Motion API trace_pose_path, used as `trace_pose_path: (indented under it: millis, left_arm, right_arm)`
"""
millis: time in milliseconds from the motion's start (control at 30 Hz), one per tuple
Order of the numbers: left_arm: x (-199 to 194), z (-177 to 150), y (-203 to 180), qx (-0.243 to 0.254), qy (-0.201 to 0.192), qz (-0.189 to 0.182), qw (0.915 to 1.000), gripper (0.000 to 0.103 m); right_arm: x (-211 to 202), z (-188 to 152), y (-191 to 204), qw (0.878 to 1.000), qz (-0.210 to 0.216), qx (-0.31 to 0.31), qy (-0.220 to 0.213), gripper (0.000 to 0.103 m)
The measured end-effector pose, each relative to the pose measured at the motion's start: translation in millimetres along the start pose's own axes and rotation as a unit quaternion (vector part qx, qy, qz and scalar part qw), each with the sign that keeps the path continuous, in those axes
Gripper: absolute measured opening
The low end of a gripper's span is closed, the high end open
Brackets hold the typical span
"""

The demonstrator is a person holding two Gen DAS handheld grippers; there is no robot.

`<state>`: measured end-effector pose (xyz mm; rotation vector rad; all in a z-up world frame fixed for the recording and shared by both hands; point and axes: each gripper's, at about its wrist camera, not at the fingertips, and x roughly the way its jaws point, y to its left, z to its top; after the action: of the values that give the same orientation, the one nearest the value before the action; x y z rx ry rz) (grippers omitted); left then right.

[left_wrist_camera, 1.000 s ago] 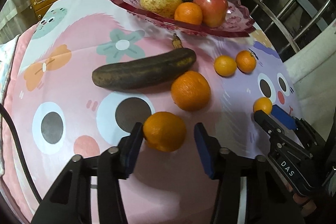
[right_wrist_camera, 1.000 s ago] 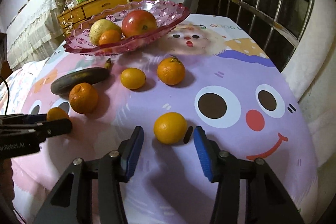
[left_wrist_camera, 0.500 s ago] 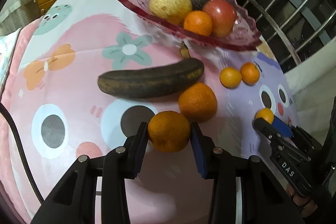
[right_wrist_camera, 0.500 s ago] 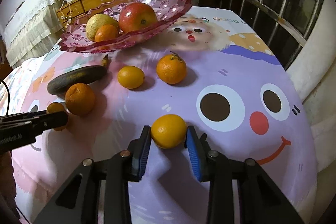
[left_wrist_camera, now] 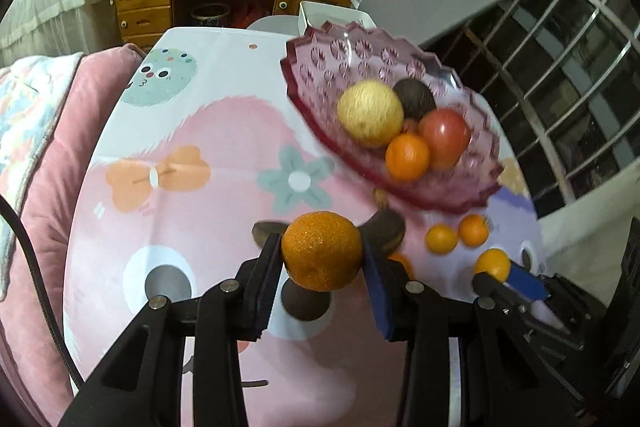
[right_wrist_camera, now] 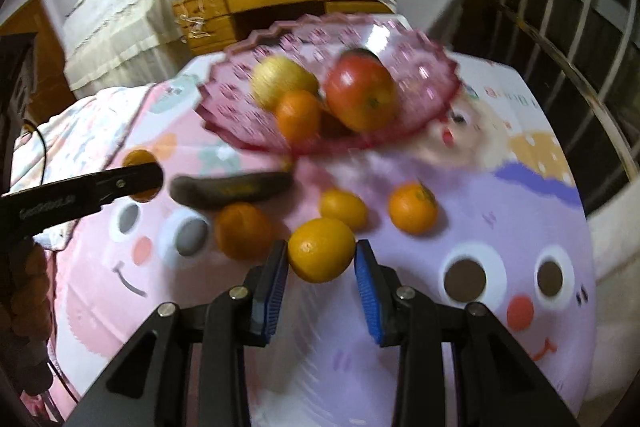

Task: Organize fruits
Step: 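Carry both mandarins into the pink bowl and open both grippers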

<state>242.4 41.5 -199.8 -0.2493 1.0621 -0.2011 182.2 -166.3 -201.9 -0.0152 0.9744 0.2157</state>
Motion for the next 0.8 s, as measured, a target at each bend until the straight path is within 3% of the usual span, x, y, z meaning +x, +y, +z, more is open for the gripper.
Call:
trace_pose_path:
  millis: [400,800]
  left_arm:
    - [-13.8,49.1,-29.5,0.008,-0.086,-0.021,0.9961,0.039]
    - [25.9,48.8,-45.7,-0.002,-0.054,-0.021,0.9983,0.040]
  right_arm:
    - [-15.5,63.1,0.9,0.995,0.050,-0.022,-0.078,0.034]
    - [12.4,70.5,-31.2,0.996,0.070,0.005,-0.053,0.035]
